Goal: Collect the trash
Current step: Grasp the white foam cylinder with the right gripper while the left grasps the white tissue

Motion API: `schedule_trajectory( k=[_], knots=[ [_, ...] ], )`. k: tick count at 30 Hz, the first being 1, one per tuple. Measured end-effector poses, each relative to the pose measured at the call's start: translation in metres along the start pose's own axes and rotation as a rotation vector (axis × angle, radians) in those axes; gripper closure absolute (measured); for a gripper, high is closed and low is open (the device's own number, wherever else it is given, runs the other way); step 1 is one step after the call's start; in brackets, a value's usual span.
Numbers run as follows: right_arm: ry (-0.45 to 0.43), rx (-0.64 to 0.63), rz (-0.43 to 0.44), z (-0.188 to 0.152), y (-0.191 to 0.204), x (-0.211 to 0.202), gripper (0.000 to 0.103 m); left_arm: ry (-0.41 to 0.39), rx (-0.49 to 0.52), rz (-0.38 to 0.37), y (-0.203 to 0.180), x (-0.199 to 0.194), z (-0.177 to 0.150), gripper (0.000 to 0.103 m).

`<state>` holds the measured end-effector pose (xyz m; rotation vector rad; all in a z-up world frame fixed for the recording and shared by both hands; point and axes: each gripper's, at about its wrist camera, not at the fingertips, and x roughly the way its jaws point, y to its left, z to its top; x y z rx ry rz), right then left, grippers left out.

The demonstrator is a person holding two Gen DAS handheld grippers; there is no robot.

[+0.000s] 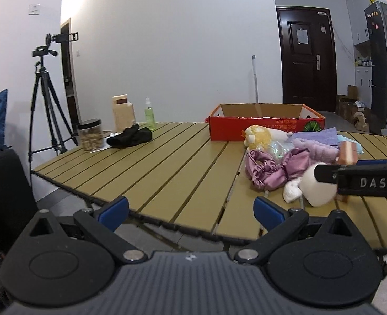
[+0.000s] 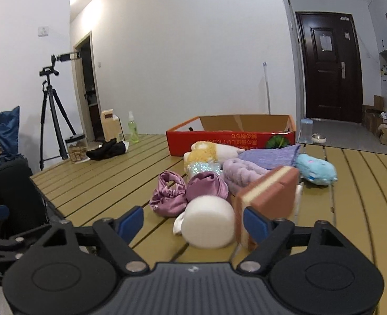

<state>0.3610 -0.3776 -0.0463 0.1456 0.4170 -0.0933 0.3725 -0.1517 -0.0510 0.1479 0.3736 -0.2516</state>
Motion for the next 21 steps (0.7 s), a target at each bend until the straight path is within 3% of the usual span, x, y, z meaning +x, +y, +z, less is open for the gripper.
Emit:
schedule_trajectory(
  k=[5,10,21],
  knots=[
    [0.029,-0.037,-0.036,0.000,0.005,0.034,0.029,0.046,-0.037,-0.032,0.004,0.030,-0.008,0.000],
    [0.055,-0.068,-0.087,-0.007,0.005,0.054,0.040,0.023,0.007,-0.078,-0.006,0.044,-0.008,0.000],
    [0.081,0.086,0.008,-0.012,-0.025,0.057,0.053,0.026,0.036,-0.132,-0.028,0.050,-0.013,0.004]
  ],
)
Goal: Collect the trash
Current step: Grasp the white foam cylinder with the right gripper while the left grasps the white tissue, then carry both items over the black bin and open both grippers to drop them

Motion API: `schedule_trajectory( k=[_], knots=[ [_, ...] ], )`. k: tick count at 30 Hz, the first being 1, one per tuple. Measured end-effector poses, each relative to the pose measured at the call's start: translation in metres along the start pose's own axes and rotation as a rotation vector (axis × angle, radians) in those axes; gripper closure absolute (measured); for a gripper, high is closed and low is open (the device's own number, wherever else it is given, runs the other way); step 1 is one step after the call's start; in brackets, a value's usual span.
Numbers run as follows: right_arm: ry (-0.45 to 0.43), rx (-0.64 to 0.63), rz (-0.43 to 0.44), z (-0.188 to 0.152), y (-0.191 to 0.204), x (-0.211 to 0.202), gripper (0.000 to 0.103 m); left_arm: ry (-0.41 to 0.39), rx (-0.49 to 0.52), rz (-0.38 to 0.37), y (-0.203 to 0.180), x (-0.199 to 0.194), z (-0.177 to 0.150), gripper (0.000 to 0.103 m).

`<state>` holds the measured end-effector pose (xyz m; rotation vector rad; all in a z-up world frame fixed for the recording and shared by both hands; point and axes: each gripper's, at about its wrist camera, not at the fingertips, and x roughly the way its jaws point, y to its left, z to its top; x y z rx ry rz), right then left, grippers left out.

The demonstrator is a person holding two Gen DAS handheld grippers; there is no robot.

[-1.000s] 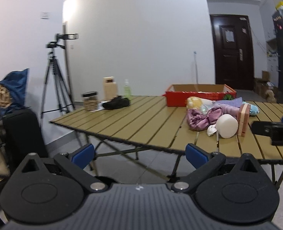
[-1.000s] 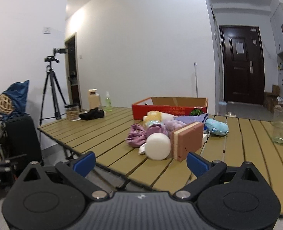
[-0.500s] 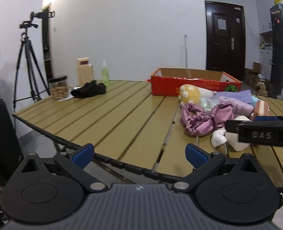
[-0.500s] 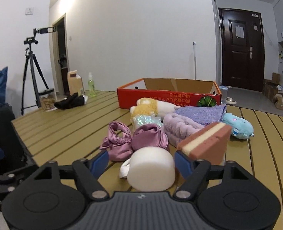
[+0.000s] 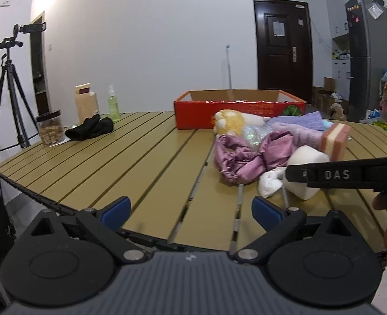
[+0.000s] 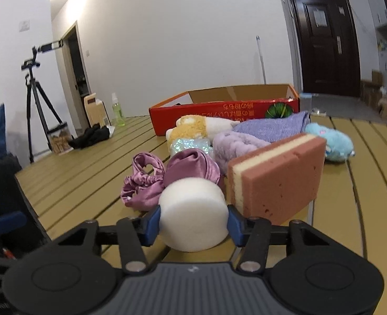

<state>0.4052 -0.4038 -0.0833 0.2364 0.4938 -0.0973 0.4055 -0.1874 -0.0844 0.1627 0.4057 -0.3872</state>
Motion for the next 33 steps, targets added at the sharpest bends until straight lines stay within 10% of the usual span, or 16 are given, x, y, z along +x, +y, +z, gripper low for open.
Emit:
schedule_trajectory(
  k=[12,18,33],
  knots=[
    [-0.057,0.058,-0.005,0.001,-0.026,-0.031,0.053,0.162,-0.004,-0.192,-0.049,0.056,0.028,0.042],
    [-0.040,0.073,-0.003,0.000,-0.037,-0.031,0.053,0.183,0.018,-0.200,-0.062,0.075,0.027,0.091],
    [-0.069,-0.024,0.063,0.005,-0.003,-0.044,0.053,0.118,-0.016,-0.107,-0.014,0.018,0.031,0.096]
  ],
)
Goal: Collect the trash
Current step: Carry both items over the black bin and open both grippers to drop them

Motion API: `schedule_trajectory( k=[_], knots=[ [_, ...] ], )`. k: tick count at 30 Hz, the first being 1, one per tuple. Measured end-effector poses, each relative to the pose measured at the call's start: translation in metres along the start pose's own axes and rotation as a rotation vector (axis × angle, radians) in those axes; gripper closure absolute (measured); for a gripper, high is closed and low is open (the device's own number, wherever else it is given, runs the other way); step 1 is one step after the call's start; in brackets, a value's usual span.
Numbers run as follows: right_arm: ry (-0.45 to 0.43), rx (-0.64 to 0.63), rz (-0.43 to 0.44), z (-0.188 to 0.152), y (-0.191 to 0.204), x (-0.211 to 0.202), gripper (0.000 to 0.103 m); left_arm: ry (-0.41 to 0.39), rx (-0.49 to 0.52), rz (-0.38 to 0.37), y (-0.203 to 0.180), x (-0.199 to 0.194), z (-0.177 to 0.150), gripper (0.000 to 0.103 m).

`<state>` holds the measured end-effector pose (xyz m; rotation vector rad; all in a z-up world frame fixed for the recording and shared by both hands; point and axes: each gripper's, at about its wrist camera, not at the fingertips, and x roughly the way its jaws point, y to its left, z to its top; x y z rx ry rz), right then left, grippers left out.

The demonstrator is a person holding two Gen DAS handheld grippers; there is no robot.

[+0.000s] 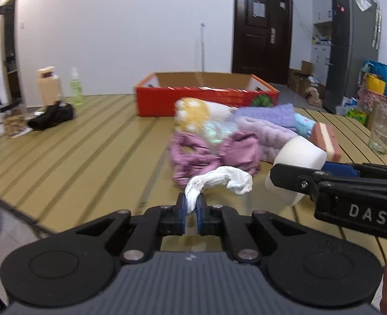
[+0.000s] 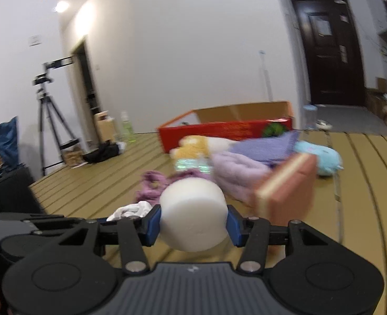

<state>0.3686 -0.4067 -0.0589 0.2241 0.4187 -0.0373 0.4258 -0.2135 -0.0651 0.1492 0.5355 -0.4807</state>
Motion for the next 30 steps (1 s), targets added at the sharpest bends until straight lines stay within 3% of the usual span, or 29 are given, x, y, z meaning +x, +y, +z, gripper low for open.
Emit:
schedule_trajectory(
  k=[9,16,23,30],
  knots=[
    [-0.005,-0.128,0.175,0.009,0.111,0.006,0.053,-0.055,-0.118,0.200,0.108,-0.084,-0.017,0.096],
    [0.076,-0.206,0.349,-0.005,0.218,0.041,0.052,-0.007,-0.237,0.360,0.202,-0.125,-0.045,0.096],
    [0.198,-0.276,0.416,-0.022,0.283,0.095,0.052,0.130,-0.334,0.417,0.267,-0.099,-0.070,0.095],
    [0.433,-0.321,0.393,-0.046,0.319,0.186,0.052,0.362,-0.416,0.405,0.326,-0.026,-0.103,0.095]
  ],
)
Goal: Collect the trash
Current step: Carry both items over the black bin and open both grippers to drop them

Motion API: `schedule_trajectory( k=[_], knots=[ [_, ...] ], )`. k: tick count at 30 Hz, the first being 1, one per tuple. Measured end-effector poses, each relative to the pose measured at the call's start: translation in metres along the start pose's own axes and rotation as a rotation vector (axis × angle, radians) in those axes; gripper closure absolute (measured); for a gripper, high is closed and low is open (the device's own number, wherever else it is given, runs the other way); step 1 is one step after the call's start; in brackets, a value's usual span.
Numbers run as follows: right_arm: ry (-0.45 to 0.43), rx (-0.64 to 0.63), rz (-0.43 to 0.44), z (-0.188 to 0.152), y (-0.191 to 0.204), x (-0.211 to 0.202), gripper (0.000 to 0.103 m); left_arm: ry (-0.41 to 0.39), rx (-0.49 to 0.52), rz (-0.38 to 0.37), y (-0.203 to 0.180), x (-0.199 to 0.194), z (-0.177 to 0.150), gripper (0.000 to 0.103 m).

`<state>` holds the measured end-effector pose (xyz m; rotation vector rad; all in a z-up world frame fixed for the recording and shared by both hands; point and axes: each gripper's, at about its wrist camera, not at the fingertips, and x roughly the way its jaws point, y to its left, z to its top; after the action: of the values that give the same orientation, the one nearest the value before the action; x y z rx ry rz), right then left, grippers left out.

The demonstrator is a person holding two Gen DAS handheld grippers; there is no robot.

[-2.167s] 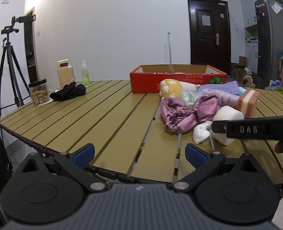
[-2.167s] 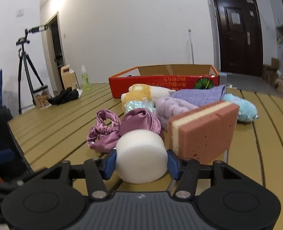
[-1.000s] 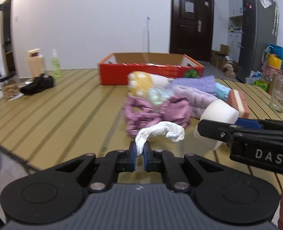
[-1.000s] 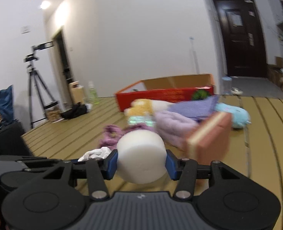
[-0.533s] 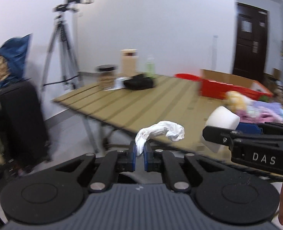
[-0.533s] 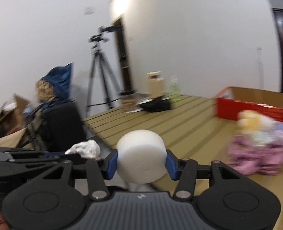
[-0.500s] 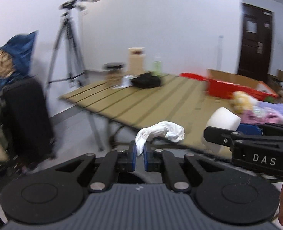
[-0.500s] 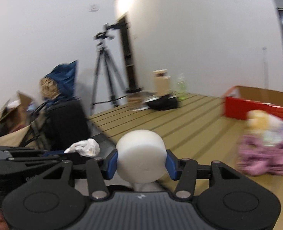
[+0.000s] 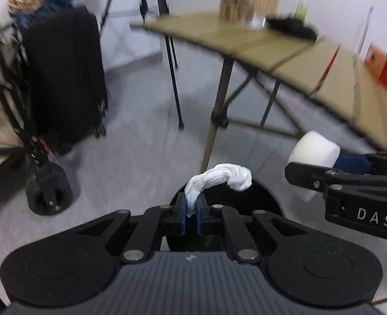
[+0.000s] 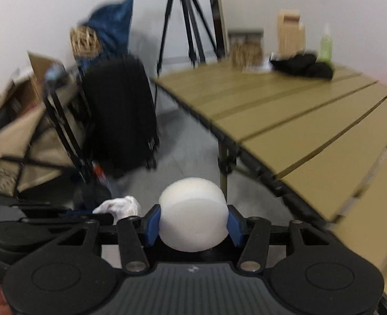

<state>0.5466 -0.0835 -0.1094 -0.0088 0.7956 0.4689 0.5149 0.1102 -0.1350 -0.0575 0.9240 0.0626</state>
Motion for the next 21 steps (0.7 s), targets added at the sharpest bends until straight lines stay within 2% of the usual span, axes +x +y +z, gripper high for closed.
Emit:
schedule_trajectory(
  k=[6,12,15,18,19,20,21],
  knots=[
    [0.149,-0.030,-0.035,-0.013,0.000,0.076,0.052,0.159,0.000,0.001,0.004,0.061,-0.006,0.095],
    [0.255,-0.051,-0.047,-0.028,-0.008,0.122,0.051,0.242,0.009,0.001,-0.001,0.094,-0.011,0.095],
    [0.278,-0.063,-0.057,-0.033,-0.008,0.137,0.048,0.254,0.010,0.004,-0.003,0.102,-0.011,0.092],
    [0.281,-0.078,-0.062,-0.035,-0.010,0.141,0.045,0.255,0.012,0.021,-0.004,0.102,-0.012,0.073],
    [0.276,-0.082,-0.070,-0.034,-0.010,0.141,0.045,0.249,0.008,0.034,-0.002,0.100,-0.013,0.064],
    [0.269,-0.082,-0.077,-0.033,-0.012,0.140,0.044,0.243,0.004,0.043,-0.002,0.099,-0.012,0.059],
    [0.263,-0.078,-0.079,-0.032,-0.013,0.140,0.043,0.239,0.002,0.043,0.000,0.098,-0.011,0.059]
  ],
)
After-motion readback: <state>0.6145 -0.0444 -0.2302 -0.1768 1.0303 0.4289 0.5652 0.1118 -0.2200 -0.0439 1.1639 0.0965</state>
